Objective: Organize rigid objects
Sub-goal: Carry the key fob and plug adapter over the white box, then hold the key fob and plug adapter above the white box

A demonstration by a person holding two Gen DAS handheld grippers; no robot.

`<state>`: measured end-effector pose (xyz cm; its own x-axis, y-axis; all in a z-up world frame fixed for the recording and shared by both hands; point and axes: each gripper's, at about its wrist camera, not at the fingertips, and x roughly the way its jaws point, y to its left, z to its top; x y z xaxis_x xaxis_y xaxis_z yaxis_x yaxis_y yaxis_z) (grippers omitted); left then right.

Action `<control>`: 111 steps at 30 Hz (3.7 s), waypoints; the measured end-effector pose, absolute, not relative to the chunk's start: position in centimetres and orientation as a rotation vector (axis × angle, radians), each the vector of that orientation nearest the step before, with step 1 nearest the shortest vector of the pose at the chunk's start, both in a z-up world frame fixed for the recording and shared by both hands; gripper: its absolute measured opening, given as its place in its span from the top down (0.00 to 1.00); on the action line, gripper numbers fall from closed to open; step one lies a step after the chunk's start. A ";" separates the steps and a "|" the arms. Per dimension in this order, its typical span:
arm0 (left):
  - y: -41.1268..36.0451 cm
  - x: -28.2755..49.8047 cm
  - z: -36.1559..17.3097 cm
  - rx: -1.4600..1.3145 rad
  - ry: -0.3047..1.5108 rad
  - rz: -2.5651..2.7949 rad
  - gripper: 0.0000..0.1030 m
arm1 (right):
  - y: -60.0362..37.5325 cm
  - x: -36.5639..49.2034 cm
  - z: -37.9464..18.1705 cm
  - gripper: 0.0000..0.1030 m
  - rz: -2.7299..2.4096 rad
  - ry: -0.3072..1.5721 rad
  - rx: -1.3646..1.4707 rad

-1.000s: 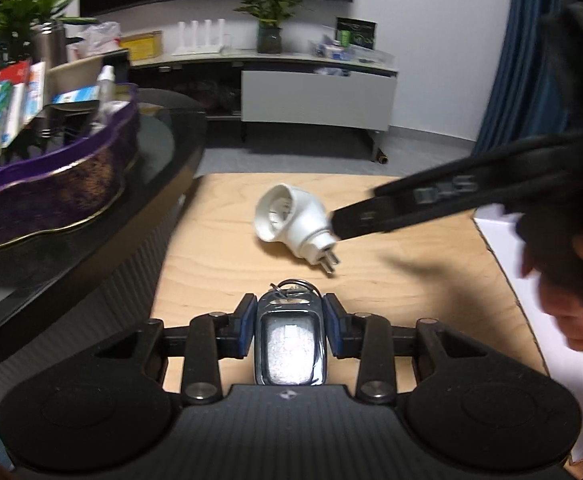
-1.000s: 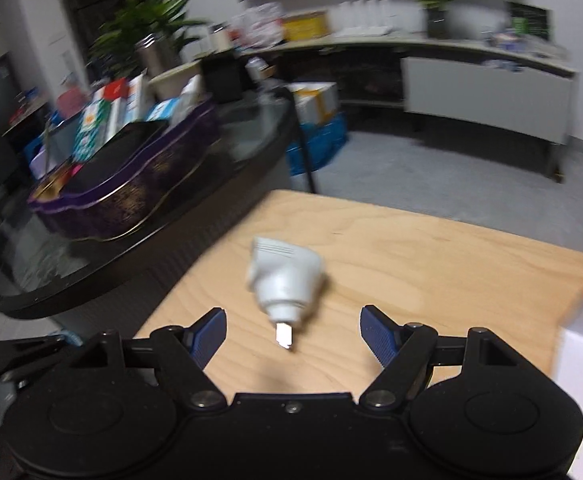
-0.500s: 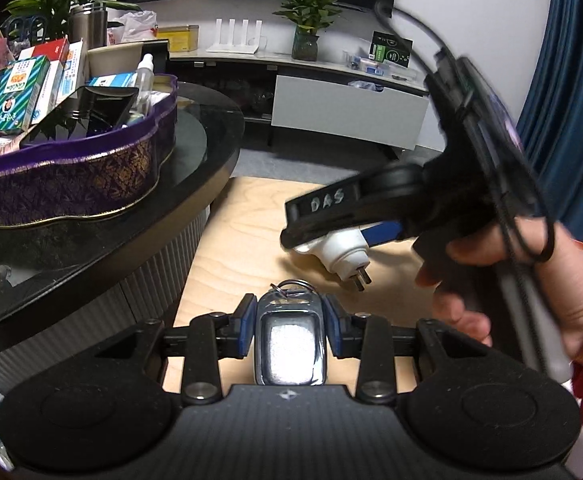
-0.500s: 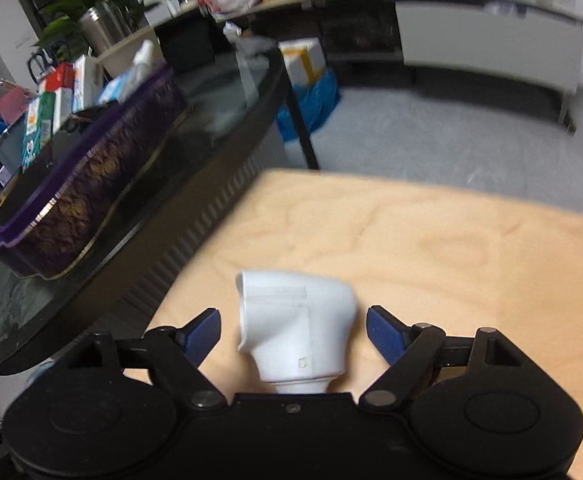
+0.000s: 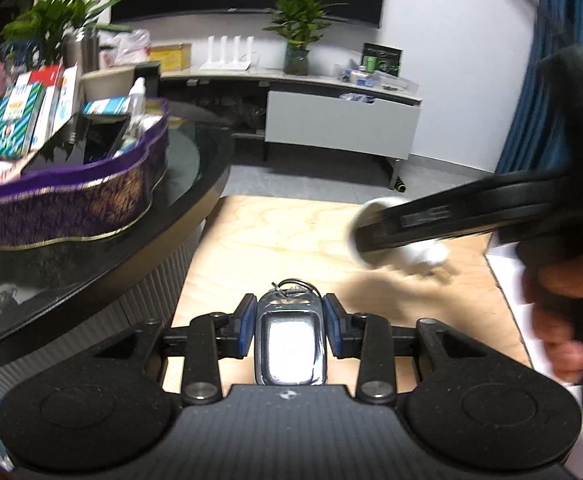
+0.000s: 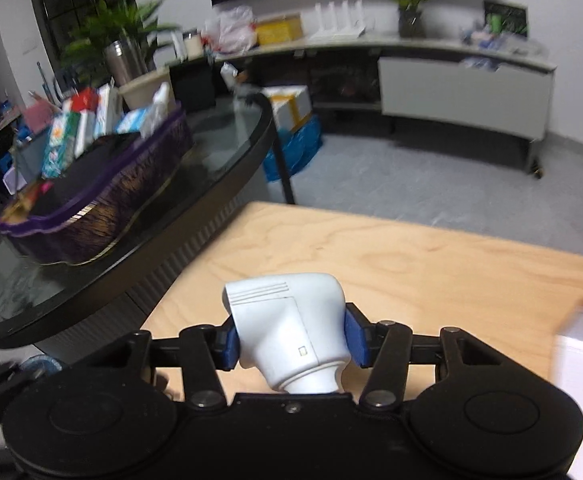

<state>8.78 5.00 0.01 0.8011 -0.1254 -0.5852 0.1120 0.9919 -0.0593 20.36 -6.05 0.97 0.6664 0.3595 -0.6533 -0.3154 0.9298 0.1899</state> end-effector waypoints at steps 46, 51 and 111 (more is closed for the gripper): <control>-15.1 -2.6 7.1 0.061 0.597 -0.387 0.65 | -30.2 -7.6 7.4 0.40 -0.094 0.548 0.185; -15.3 -3.0 7.1 0.055 0.601 -0.374 0.65 | -30.3 -7.7 7.3 0.40 -0.091 0.547 0.181; -15.7 -2.3 5.0 0.027 0.671 -0.341 0.65 | -30.1 -6.8 6.5 0.40 -0.088 0.583 0.174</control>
